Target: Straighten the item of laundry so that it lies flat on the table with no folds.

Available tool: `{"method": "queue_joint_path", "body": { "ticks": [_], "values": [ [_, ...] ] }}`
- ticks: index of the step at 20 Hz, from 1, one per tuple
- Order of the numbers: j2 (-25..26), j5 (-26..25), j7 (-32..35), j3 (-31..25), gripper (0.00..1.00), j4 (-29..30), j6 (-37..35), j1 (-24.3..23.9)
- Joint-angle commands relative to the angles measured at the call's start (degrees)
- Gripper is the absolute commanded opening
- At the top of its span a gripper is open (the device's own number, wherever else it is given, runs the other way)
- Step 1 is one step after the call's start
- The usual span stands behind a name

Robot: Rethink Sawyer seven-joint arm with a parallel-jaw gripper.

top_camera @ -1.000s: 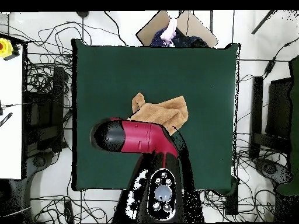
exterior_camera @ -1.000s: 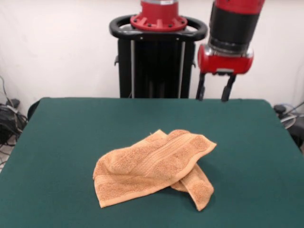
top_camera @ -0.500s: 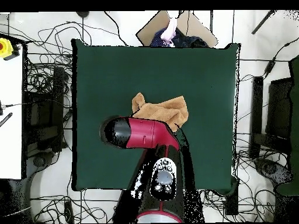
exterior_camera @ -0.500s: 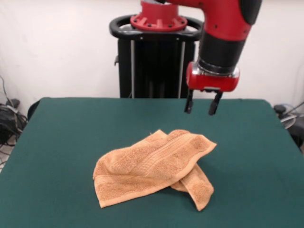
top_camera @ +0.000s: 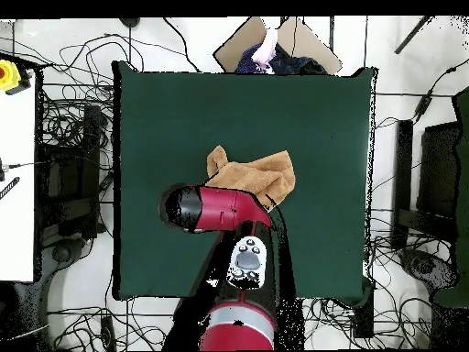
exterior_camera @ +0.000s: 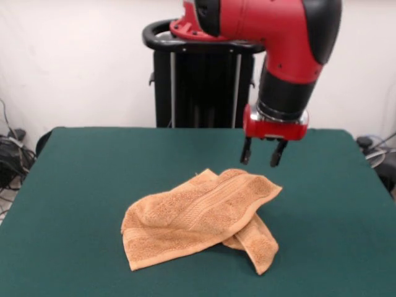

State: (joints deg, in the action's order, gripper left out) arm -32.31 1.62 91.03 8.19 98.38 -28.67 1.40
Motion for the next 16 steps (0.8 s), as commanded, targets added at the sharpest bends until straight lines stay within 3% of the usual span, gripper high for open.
{"method": "queue_joint_path", "body": {
  "ticks": [1, 8, 16],
  "values": [
    [7.95, 6.19, 19.3, -1.5, 1.0, -5.0, 5.98, 2.91],
    [14.1, 10.7, 20.26, -0.08, 1.0, -10.78, 7.5, 6.74],
    [17.52, 13.68, 20.29, 2.89, 1.0, -15.96, 5.88, 10.15]
  ]
}}
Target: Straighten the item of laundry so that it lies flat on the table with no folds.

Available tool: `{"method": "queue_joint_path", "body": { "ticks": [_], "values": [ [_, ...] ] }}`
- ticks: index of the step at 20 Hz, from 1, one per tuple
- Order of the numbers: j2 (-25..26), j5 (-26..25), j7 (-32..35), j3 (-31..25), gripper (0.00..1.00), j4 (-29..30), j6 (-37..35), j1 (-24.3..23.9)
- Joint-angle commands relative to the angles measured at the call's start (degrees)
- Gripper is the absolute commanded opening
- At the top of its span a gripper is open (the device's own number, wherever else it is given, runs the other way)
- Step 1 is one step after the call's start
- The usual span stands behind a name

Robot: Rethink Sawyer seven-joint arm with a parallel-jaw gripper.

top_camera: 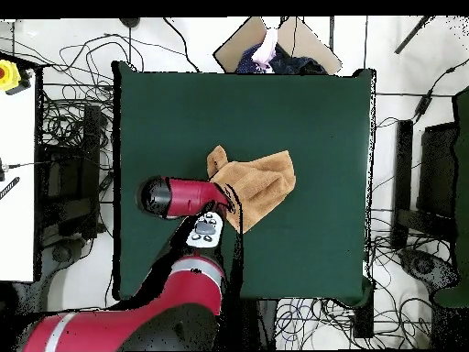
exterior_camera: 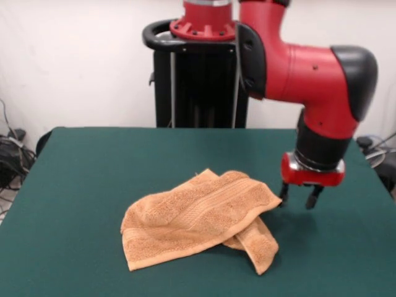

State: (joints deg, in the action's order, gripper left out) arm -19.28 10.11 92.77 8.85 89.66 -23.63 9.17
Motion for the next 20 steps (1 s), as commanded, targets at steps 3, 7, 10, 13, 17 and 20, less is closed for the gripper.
{"method": "queue_joint_path", "body": {
  "ticks": [3, 7, 10, 13, 17, 20],
  "values": [
    [3.58, 5.39, 18.67, 3.57, 1.0, -6.9, 0.17, 3.27],
    [0.7, 5.21, 18.97, 7.22, 1.0, -10.0, -8.77, 5.73],
    [-1.14, 5.22, 19.57, 9.06, 1.0, -13.09, -16.64, 7.0],
    [-2.06, 5.36, 19.98, 9.44, 1.0, -13.73, -19.17, 7.74],
    [-2.23, 5.5, 20.93, 10.02, 1.0, -14.98, -21.18, 8.92],
    [-1.16, 5.57, 21.5, 10.57, 1.0, -17.68, -23.13, 9.48]
  ]
}}
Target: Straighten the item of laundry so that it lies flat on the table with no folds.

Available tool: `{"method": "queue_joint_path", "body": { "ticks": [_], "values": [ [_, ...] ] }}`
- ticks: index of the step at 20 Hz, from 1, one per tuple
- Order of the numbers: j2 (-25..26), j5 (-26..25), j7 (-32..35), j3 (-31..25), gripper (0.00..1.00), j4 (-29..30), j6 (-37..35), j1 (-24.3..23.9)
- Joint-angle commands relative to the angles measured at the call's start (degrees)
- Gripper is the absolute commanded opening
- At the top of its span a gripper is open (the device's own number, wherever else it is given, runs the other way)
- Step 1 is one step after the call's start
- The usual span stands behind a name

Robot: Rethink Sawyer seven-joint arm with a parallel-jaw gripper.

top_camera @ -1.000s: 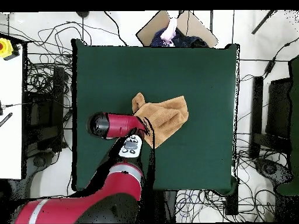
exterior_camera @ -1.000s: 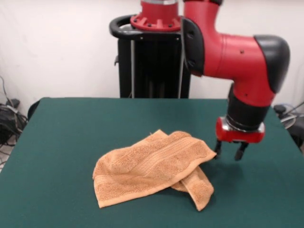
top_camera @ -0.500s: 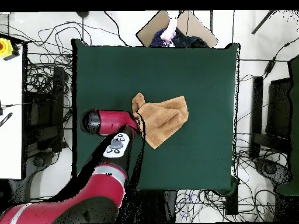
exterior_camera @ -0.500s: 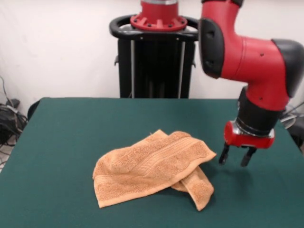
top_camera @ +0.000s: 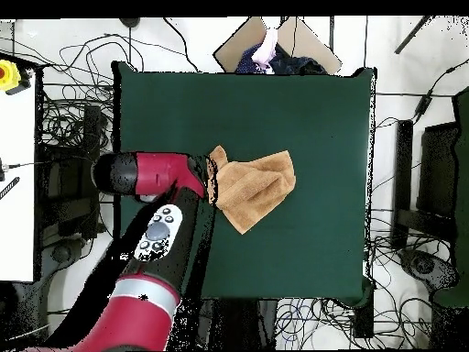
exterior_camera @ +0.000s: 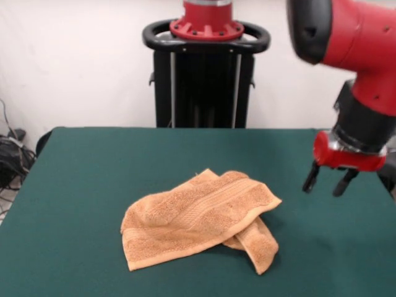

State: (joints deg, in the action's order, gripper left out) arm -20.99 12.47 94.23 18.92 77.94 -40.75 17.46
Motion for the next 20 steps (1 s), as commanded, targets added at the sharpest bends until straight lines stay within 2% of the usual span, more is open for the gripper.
{"method": "queue_joint_path", "body": {
  "ticks": [1, 2, 3, 6, 7, 9, 14, 20],
  "values": [
    [-7.52, 1.76, 15.17, 0.38, 1.0, 8.53, 0.81, -1.46],
    [-7.28, 1.43, 15.58, 0.96, 1.0, 8.47, 0.83, -0.85],
    [-9.22, 0.79, 15.0, 1.41, 1.0, 11.27, 1.8, -0.81],
    [-7.9, 0.28, 15.68, 1.44, 1.0, 11.0, 3.11, -0.39],
    [-9.46, -0.09, 15.49, 1.51, 1.0, 13.94, 4.74, -0.04],
    [-8.34, -0.07, 16.29, 1.66, 1.0, 13.24, 5.24, 0.61],
    [-2.3, 1.01, 18.83, 2.57, 1.0, 5.62, 2.91, 2.78],
    [5.43, 2.27, 18.54, 2.92, 1.0, -4.97, 0.02, 1.45]
  ]
}}
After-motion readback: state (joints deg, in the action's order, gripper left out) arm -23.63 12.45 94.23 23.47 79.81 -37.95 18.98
